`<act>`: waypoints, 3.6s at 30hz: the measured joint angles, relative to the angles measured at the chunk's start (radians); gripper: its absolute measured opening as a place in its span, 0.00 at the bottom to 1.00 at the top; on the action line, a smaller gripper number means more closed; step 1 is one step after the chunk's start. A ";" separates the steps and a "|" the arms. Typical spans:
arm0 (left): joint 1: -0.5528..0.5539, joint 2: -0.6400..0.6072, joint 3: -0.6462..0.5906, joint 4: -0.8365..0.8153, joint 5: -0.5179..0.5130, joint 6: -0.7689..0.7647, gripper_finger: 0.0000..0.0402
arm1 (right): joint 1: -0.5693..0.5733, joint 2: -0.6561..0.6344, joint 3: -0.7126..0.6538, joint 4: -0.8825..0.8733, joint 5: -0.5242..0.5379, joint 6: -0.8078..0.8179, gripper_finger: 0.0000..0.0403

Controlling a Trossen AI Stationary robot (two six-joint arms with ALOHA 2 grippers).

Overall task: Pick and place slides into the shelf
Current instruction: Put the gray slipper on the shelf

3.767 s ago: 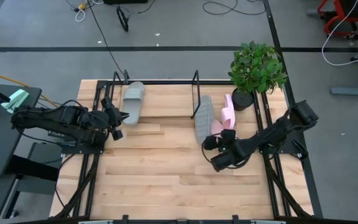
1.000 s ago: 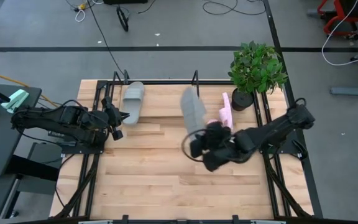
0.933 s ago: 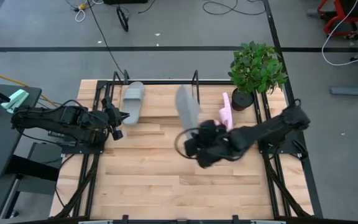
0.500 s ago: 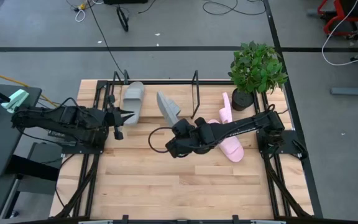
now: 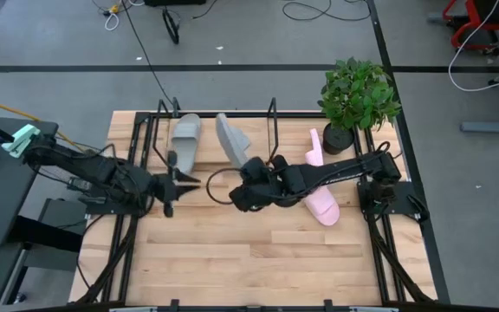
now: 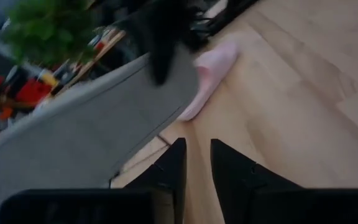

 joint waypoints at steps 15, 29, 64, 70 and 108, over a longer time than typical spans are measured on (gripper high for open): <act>-0.176 0.204 0.014 0.187 -0.631 0.538 0.20 | -0.008 -0.008 0.000 0.065 -0.095 -0.092 0.14; -0.186 0.138 0.190 0.090 -0.412 0.458 0.25 | 0.001 -0.007 0.000 0.082 -0.036 -0.105 0.14; -0.290 0.304 0.014 0.093 -1.071 -0.053 0.13 | -0.128 -0.006 0.000 0.476 -0.111 -0.361 0.14; -0.276 0.268 0.110 0.094 -0.824 0.157 0.17 | -0.110 -0.006 -0.001 0.400 -0.081 -0.329 0.14; 0.542 0.326 0.785 -0.469 0.230 -1.209 0.20 | -0.046 0.001 -0.001 0.322 0.242 -0.455 0.14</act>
